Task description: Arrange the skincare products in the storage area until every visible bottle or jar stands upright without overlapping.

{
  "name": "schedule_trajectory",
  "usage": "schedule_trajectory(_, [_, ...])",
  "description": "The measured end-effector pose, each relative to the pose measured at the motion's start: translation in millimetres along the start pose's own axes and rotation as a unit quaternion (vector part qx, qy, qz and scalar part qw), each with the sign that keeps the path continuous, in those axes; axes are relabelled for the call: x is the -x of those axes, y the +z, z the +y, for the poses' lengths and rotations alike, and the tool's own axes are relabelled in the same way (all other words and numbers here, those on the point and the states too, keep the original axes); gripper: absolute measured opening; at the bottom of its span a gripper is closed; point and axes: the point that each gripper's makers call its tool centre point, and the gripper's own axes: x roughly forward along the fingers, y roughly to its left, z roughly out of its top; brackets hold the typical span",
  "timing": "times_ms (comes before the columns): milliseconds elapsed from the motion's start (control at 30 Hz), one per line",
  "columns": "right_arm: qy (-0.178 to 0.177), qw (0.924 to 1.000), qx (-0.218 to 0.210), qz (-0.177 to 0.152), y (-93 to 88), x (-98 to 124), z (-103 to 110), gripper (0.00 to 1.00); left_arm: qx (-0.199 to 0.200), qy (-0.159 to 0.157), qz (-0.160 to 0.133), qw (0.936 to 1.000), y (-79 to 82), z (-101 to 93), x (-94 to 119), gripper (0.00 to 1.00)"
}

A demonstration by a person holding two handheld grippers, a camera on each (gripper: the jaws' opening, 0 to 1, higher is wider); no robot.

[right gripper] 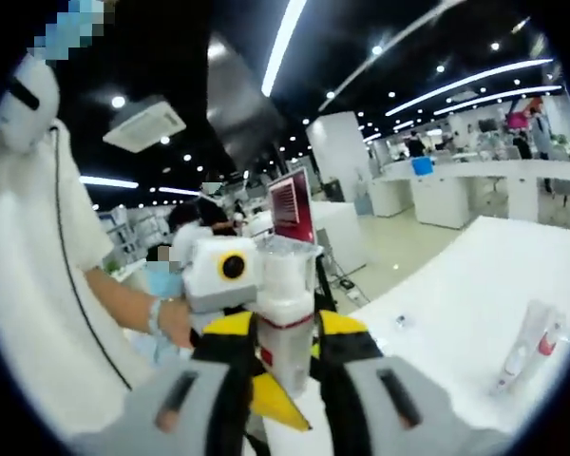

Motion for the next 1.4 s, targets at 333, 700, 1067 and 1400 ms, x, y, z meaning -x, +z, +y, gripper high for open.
schedule_trajectory(333, [-0.057,0.9980,-0.018,0.022,-15.7,11.6,-11.1,0.22,-0.014,0.011,0.032,0.9993,-13.9,3.0,-15.4,0.24])
schedule_trajectory(700, [-0.094,0.9934,-0.014,0.065,-32.3,23.2,-17.0,0.21,-0.024,0.009,0.045,0.9986,-22.4,-2.6,-27.9,0.24])
schedule_trajectory(1067, [-0.121,0.9919,-0.023,0.030,-29.1,34.6,-28.4,0.20,-0.010,0.068,0.079,0.9945,-51.0,9.7,-18.6,0.28])
schedule_trajectory(1400, [-0.196,0.9798,-0.006,0.042,-62.6,54.3,-93.1,0.21,0.037,0.152,0.088,0.9837,-94.1,18.0,28.9,0.37])
